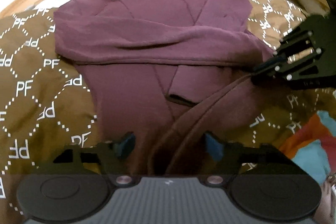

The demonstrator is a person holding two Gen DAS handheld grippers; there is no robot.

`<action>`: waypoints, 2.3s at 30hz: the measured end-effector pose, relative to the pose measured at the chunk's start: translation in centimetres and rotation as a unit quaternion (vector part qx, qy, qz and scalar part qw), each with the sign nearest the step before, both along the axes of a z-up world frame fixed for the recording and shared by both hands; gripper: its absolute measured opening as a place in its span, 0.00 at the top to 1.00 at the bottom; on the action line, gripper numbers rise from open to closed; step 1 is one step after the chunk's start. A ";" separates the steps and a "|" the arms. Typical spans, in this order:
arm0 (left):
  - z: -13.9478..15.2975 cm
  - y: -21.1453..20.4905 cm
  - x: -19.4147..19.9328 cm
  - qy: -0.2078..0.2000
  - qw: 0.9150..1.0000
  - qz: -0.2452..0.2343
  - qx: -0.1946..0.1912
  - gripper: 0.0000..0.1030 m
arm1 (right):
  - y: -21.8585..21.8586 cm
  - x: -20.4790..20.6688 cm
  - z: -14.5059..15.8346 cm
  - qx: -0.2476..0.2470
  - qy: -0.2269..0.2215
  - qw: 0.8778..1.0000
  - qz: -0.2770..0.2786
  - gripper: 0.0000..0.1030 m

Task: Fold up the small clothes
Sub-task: 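Grasp the shirt hem with the right gripper while the left gripper grasps the hem, then lift the hem with both grippers and carry it toward the collar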

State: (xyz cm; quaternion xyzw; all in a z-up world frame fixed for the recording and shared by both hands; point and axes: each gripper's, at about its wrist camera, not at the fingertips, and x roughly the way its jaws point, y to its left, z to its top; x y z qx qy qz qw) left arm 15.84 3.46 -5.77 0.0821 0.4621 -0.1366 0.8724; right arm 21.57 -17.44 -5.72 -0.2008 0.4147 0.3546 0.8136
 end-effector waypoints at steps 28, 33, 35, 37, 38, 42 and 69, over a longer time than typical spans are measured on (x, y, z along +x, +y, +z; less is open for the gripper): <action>1.0 3.3 1.7 -0.015 0.995 0.091 -0.046 1.00 | -4.6 -0.1 -1.3 -0.070 0.018 0.997 -0.032 0.50; 1.6 3.5 1.6 -0.028 0.994 0.090 -0.045 1.00 | -6.0 -1.3 -1.2 -0.067 0.008 0.997 -0.048 0.84; 1.7 3.4 1.3 -0.021 0.995 0.080 -0.055 1.00 | -6.2 -2.5 -1.1 -0.067 -0.009 0.997 -0.046 0.88; 1.7 3.3 0.9 -0.011 0.995 0.070 -0.066 1.00 | -6.3 -3.3 -0.9 -0.068 -0.019 0.996 -0.048 0.88; 1.8 3.3 0.7 -0.007 0.995 0.069 -0.069 1.00 | -6.4 -3.2 -0.7 -0.069 -0.020 0.996 -0.049 0.89; 2.7 3.1 0.0 -0.016 0.994 0.066 -0.084 0.35 | -6.5 -3.4 -0.3 -0.071 -0.032 0.995 -0.061 0.89; 1.1 -0.8 -3.6 -0.048 0.997 0.012 0.055 0.94 | -8.3 -6.3 0.2 -0.017 -0.066 0.991 -0.119 0.94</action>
